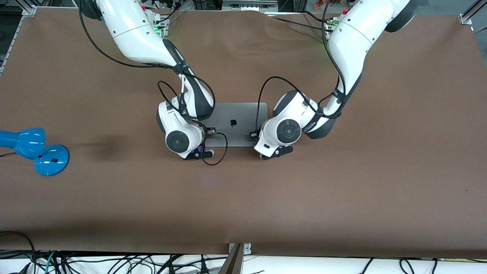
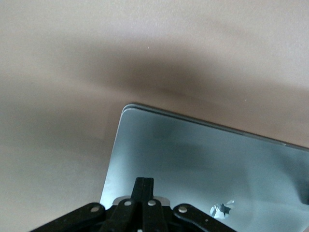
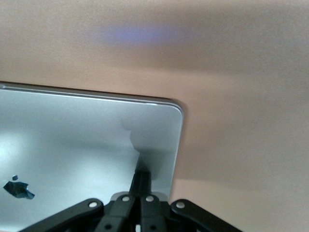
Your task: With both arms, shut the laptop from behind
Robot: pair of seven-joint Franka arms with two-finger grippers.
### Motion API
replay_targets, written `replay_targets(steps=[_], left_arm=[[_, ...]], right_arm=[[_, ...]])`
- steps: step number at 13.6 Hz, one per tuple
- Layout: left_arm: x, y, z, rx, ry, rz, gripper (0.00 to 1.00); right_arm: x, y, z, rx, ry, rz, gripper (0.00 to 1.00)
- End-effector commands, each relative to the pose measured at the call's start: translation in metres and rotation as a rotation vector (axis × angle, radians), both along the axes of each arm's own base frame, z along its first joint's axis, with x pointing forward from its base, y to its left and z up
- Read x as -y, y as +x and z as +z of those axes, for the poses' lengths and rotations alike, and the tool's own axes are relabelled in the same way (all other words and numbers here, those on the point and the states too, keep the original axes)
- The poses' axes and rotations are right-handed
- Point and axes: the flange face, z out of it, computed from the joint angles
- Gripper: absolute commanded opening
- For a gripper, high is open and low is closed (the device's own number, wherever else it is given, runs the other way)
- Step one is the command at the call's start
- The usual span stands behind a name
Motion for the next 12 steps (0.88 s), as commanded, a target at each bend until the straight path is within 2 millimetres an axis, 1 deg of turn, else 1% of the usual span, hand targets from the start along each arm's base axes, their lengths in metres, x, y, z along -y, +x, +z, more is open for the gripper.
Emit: replay_targets(steps=[1,3,4,5,6,7,8,9,10,11,12], left_arm=[[0.005,0.006,-0.015,0.029,0.007,0.007,0.00],[0.002,0.007,-0.023,0.029,0.011,0.012,0.00],[0.002,0.007,-0.026,0.027,0.013,0.011,0.00],[0.002,0.007,-0.026,0.026,0.012,0.012,0.00],[0.002,0.007,-0.026,0.026,0.012,0.012,0.00],[0.002,0.007,-0.026,0.027,0.013,0.010,0.00],[0.001,0.008,-0.025,0.029,0.012,0.010,0.00],[0.001,0.009,-0.022,0.032,0.011,0.011,0.11],[-0.001,0.011,-0.017,0.036,0.011,0.021,0.57],[-0.003,0.014,-0.009,0.049,0.009,0.020,1.00],[-0.006,0.018,0.000,0.060,0.008,0.020,1.00]], right_arm=[[0.002,0.008,-0.026,0.046,-0.017,0.032,0.00],[0.003,0.009,-0.028,0.045,-0.019,0.029,0.00],[0.003,0.007,-0.032,0.038,-0.023,0.029,0.00],[0.003,0.007,-0.031,0.041,-0.021,0.031,0.00],[0.003,0.010,-0.027,0.047,-0.016,0.031,0.07],[-0.001,0.013,-0.017,0.057,-0.011,0.034,0.74],[-0.003,0.016,-0.008,0.068,-0.005,0.037,1.00],[-0.004,0.017,0.001,0.080,0.002,0.037,1.00],[-0.004,0.020,0.012,0.093,0.008,0.034,1.00],[-0.003,0.024,0.028,0.114,0.016,0.031,1.00],[0.007,0.029,0.041,0.116,0.007,0.026,1.00]])
